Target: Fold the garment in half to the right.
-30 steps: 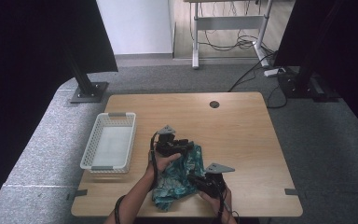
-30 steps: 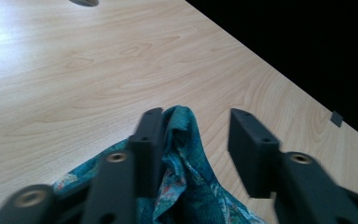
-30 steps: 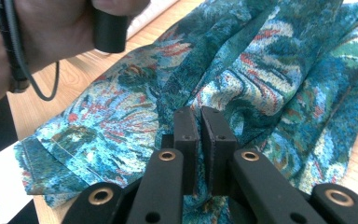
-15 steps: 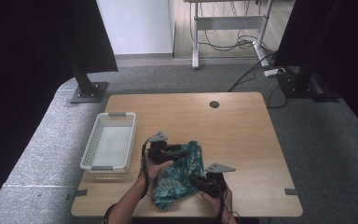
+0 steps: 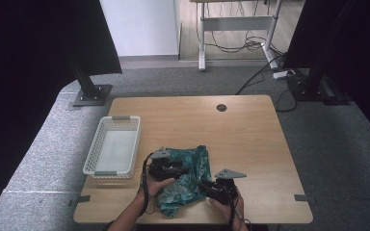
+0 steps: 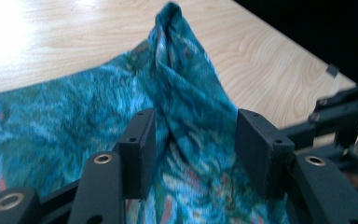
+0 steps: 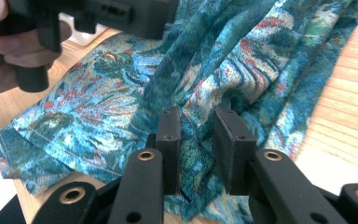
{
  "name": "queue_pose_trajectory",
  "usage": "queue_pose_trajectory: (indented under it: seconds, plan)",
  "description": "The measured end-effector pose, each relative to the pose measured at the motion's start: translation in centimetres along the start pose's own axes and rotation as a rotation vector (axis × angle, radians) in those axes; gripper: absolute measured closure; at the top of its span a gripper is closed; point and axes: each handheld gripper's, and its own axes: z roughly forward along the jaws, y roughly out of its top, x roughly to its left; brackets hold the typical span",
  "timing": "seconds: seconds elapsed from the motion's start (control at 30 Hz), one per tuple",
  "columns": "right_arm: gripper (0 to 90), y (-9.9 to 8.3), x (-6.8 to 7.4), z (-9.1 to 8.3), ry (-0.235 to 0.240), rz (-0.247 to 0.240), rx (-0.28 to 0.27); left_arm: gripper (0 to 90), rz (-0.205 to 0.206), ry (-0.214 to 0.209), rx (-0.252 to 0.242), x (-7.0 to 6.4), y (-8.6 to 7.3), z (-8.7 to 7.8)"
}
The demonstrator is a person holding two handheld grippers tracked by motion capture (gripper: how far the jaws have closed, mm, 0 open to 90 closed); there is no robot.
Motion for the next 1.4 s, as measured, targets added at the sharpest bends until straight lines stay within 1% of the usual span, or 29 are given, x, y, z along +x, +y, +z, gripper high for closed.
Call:
queue_pose_trajectory:
  seconds: [0.07,0.2,0.3,0.37,0.47,0.57,0.63,0.77,0.83,0.93,1.03,1.17,1.3,1.4]
  plan:
    - [69.3,-0.1,-0.1,-0.2,-0.005,0.0,0.003,47.2,0.007,-0.004,0.007,-0.2,-0.4,-0.2]
    - [67.2,-0.1,-0.3,-0.7,-0.014,-0.004,0.009,46.8,0.015,-0.01,0.024,-0.6,-1.1,-0.2]
    - [63.2,0.0,-0.3,-1.0,-0.003,-0.014,0.014,46.7,0.021,-0.008,0.041,-0.7,-1.6,0.1]
    - [59.6,0.2,-0.2,-1.1,0.003,-0.028,0.026,46.7,0.017,-0.01,0.045,-0.7,-1.8,0.3]
    - [54.6,0.2,-0.1,-1.2,0.012,-0.041,0.03,46.7,0.012,-0.012,0.047,-0.6,-2.1,0.5]
    - [49.8,0.3,-0.1,-1.6,0.005,-0.039,0.022,46.7,0.01,-0.013,0.051,-0.7,-2.2,0.7]
    - [46.7,0.4,-0.3,-1.9,-0.001,-0.022,0.011,46.8,0.011,-0.016,0.056,-0.7,-2.2,0.8]
    - [46.2,0.8,-0.4,-2.5,0.009,-0.007,-0.022,46.7,0.026,-0.004,0.064,-0.9,-2.4,1.0]
    - [46.5,1.2,-0.1,-2.5,0.019,-0.016,-0.03,46.7,0.027,-0.006,0.068,-0.9,-2.5,1.1]
    - [47.2,1.9,0.6,-2.0,0.03,-0.032,-0.031,46.5,0.027,-0.004,0.071,-0.8,-2.7,1.2]
    - [47.0,2.3,1.2,-1.4,0.028,-0.055,-0.021,46.4,0.029,-0.002,0.071,-0.8,-2.8,1.2]
    - [46.8,2.4,1.2,-1.2,0.039,-0.041,-0.027,46.4,0.029,-0.001,0.071,-0.8,-2.9,1.1]
    - [46.9,2.5,1.0,-1.7,0.045,-0.021,-0.04,46.4,0.03,0.001,0.07,-0.8,-2.9,1.1]
    - [45.9,2.4,0.9,-1.8,0.048,-0.017,-0.037,46.4,0.03,0.003,0.069,-0.8,-2.9,1.1]
